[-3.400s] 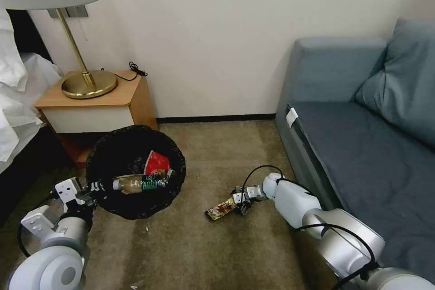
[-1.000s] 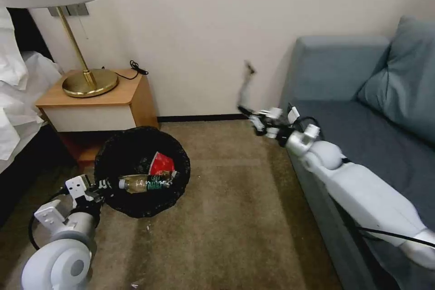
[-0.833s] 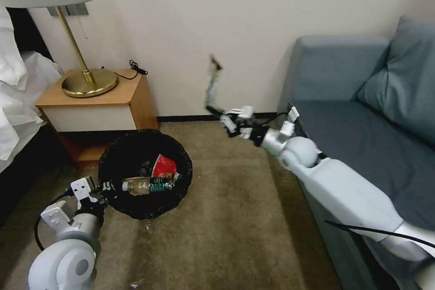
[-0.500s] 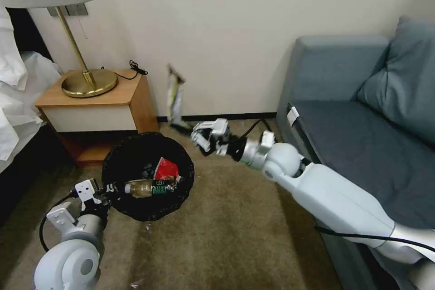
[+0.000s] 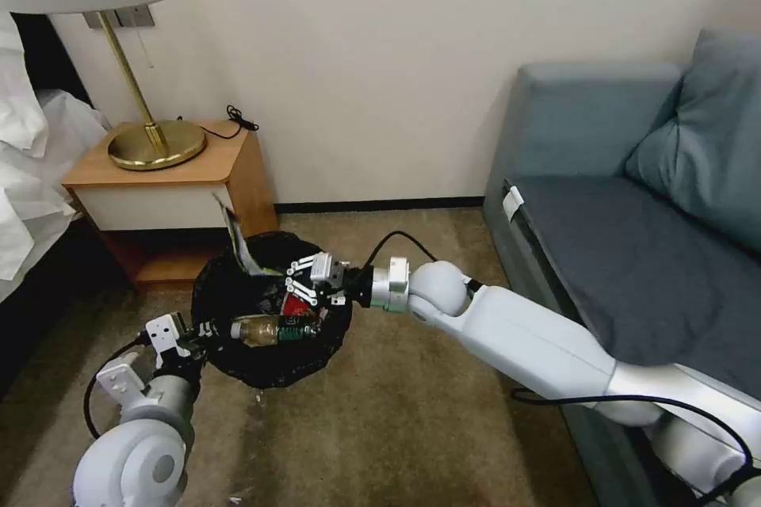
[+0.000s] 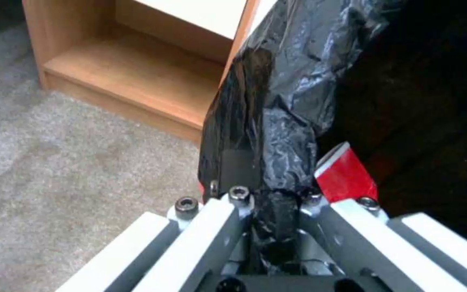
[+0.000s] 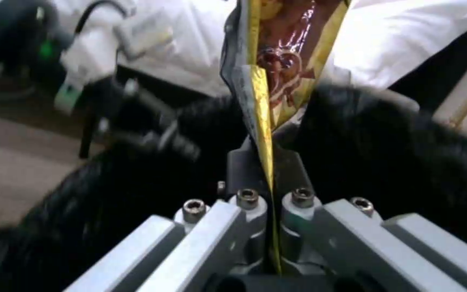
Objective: Pick up the trash bin, then pick up the garbage on the floor and place it into the trash bin.
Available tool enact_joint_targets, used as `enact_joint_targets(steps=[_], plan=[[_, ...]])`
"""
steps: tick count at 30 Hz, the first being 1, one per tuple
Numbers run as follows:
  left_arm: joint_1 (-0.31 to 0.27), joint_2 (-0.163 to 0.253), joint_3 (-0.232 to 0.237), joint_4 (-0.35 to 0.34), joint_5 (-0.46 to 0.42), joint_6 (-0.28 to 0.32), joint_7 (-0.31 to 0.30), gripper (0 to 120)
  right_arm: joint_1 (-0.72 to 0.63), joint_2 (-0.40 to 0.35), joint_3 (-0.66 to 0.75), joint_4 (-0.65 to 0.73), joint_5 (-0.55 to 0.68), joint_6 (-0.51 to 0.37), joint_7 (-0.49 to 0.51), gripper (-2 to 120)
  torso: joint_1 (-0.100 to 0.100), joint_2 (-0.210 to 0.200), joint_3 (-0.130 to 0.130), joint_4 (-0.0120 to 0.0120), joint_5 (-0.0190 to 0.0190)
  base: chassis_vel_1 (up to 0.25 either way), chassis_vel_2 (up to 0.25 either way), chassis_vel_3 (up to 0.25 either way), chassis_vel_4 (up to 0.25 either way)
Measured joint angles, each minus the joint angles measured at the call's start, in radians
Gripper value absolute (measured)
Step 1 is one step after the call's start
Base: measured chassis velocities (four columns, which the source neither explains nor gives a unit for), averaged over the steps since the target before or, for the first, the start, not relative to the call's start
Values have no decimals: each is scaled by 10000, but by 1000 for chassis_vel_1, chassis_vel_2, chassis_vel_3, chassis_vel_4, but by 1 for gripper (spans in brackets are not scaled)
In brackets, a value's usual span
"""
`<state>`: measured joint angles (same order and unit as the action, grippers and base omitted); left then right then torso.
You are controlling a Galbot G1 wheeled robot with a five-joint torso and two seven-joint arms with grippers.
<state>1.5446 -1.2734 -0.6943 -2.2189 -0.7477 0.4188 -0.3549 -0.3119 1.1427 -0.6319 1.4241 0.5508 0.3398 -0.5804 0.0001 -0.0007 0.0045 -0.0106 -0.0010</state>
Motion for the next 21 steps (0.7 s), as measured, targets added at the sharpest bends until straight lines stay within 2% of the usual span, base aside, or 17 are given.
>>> enact_joint_targets(steps=[13,15,18,19,20,21], plan=[[-50,37,64,-91,-116,46,-10,1,-150,-356,-122,-310,-458,383,-153,1,0,0,0,1,0,0,0,0,0],[-58,42,67,-91,-128,47,-6,1,-130,-401,-156,-315,-465,435,-143,5,0,0,0,2,1,0,0,0,0],[-108,19,121,-26,-139,47,-17,1,-88,-422,-225,-283,-416,541,21,19,0,0,0,1,1,0,0,0,0],[-108,19,121,-26,-139,47,-17,1,-88,-422,-225,-283,-416,541,21,19,0,0,0,1,1,0,0,0,0],[-129,-12,154,23,-100,47,-82,1,-11,-411,-250,-257,-341,553,141,28,0,0,0,2,-1,0,0,0,0],[-129,-12,154,23,-100,47,-82,1,-11,-411,-250,-257,-341,553,141,28,0,0,0,2,-1,0,0,0,0]])
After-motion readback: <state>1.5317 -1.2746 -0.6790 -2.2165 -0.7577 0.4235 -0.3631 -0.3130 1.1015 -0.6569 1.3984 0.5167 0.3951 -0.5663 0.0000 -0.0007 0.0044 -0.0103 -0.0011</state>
